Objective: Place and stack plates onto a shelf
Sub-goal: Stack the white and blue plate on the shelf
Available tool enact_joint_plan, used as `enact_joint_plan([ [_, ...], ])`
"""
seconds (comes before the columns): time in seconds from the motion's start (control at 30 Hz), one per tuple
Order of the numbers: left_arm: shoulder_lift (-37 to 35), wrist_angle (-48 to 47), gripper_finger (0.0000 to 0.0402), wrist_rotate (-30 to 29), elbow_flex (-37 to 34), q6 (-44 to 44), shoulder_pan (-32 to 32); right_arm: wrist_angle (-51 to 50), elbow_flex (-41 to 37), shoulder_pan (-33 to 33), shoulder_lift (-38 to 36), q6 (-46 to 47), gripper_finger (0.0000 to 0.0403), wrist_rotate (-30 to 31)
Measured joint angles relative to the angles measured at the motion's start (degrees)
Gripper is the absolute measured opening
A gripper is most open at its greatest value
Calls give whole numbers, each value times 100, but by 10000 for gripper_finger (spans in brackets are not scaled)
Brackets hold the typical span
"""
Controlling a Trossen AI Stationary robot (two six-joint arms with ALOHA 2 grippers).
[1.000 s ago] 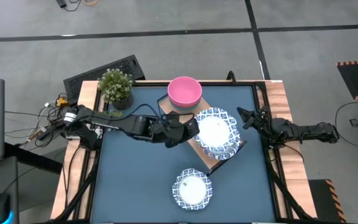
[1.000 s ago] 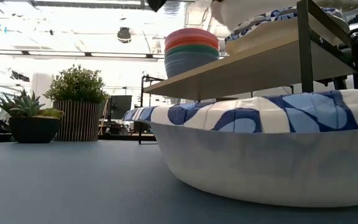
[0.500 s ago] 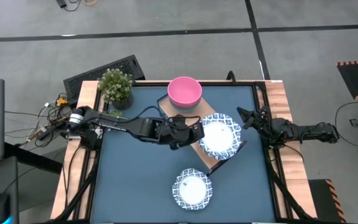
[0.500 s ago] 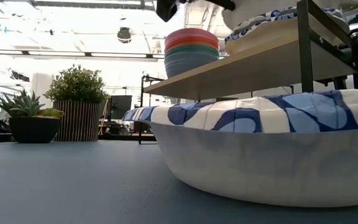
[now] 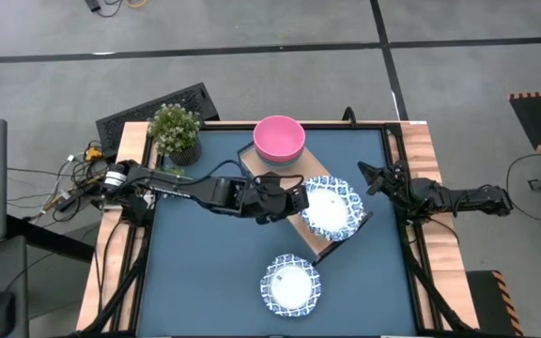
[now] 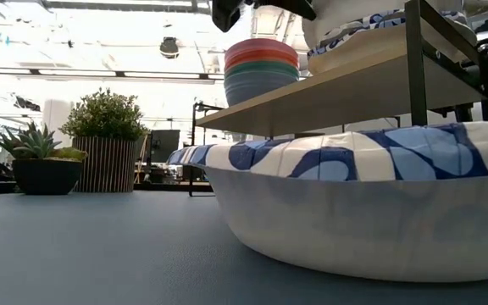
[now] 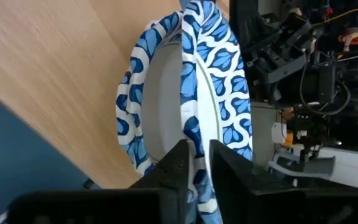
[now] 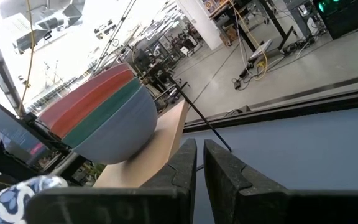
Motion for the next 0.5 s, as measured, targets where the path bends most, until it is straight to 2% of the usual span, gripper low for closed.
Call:
enact_joint_plan([
  [0.17, 0, 21, 89, 79, 0, 157, 94, -1, 0, 0, -1, 1, 58, 0],
  [0.3, 0, 2, 121, 429, 0, 295, 145, -1, 0, 0, -2, 2, 58, 0],
  [0.4, -14, -11, 144, 761, 0, 707, 177, -1, 0, 0, -1, 2, 58, 0],
  [0.5, -53, 6, 166, 819, 0, 888, 205, -1, 0, 0, 0, 2, 58, 0],
])
